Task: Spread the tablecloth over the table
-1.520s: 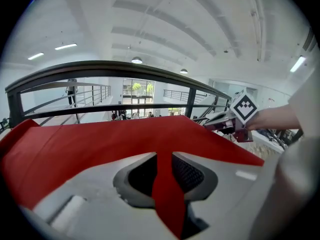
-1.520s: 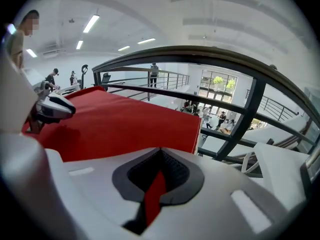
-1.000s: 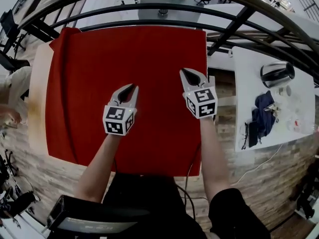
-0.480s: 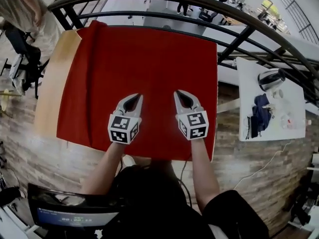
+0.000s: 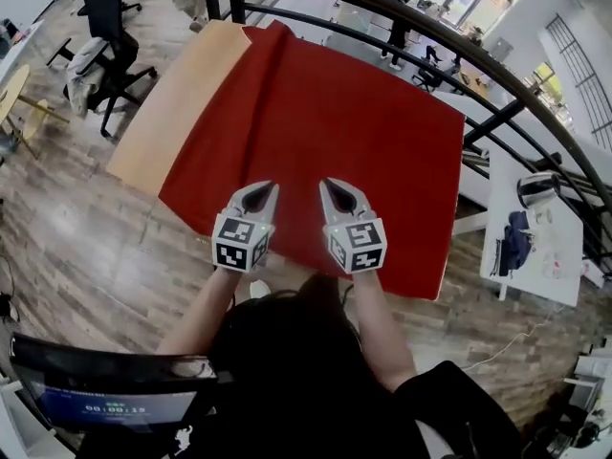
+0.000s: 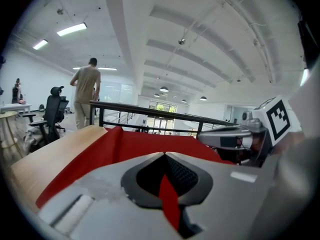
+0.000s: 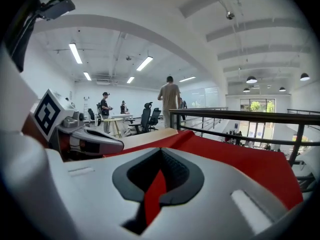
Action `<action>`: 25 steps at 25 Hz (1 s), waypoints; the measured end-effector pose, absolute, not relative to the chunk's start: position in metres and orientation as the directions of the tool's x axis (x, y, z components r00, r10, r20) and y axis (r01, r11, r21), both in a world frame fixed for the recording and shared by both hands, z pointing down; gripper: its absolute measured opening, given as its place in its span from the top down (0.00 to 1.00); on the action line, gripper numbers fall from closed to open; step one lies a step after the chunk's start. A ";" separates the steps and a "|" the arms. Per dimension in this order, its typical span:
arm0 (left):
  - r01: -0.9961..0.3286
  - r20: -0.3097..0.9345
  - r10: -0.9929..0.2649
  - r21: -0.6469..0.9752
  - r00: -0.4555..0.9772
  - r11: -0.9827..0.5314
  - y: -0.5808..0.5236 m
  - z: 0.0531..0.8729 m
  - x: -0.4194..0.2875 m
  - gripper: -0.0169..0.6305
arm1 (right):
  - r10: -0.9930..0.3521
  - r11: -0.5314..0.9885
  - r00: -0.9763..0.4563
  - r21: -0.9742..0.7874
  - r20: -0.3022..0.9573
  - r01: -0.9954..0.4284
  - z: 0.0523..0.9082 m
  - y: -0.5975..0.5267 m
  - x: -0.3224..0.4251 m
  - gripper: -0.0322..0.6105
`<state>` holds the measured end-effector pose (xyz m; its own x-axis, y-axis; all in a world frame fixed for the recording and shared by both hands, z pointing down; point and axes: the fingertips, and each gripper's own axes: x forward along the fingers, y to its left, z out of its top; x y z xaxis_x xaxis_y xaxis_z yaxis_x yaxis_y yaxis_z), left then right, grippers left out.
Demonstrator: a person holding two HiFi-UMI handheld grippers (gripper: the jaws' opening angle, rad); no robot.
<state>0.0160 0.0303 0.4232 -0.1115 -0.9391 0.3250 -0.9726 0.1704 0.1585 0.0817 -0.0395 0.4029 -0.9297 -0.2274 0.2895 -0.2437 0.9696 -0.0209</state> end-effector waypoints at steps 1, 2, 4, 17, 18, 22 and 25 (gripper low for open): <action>-0.965 0.331 -0.933 0.164 -0.140 0.204 0.054 0.426 0.004 0.97 | -0.195 0.977 -0.938 -0.023 0.287 -0.210 0.401 -0.017 0.067 0.94; -0.957 0.337 -0.926 0.169 -0.169 0.236 0.077 0.430 -0.007 0.97 | -0.166 0.983 -0.944 -0.025 0.285 -0.180 0.400 0.003 0.054 0.94; -0.939 0.346 -0.912 0.180 -0.219 0.293 0.116 0.438 -0.024 0.97 | -0.117 0.991 -0.953 -0.029 0.280 -0.130 0.402 0.039 0.034 0.94; -0.757 0.447 -0.761 0.238 -0.471 0.609 0.264 0.505 -0.115 0.89 | 0.199 0.980 -0.878 -0.091 0.436 0.177 0.475 0.165 -0.063 0.94; -0.742 0.462 -0.746 0.241 -0.479 0.625 0.274 0.513 -0.121 0.88 | 0.214 0.977 -0.867 -0.093 0.449 0.193 0.485 0.171 -0.072 0.94; -0.699 0.527 -0.697 0.244 -0.486 0.672 0.301 0.542 -0.152 0.83 | 0.283 0.958 -0.823 -0.111 0.492 0.263 0.519 0.199 -0.115 0.94; -0.694 0.568 -0.674 0.233 -0.472 0.682 0.300 0.559 -0.187 0.80 | 0.317 0.947 -0.786 -0.131 0.531 0.293 0.543 0.206 -0.153 0.94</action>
<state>-0.1866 0.2995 0.5586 -0.4716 -0.6741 0.5685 -0.6938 0.6815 0.2326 -0.1526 0.2062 0.5428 -0.7862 0.3168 0.5306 0.2930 0.9471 -0.1314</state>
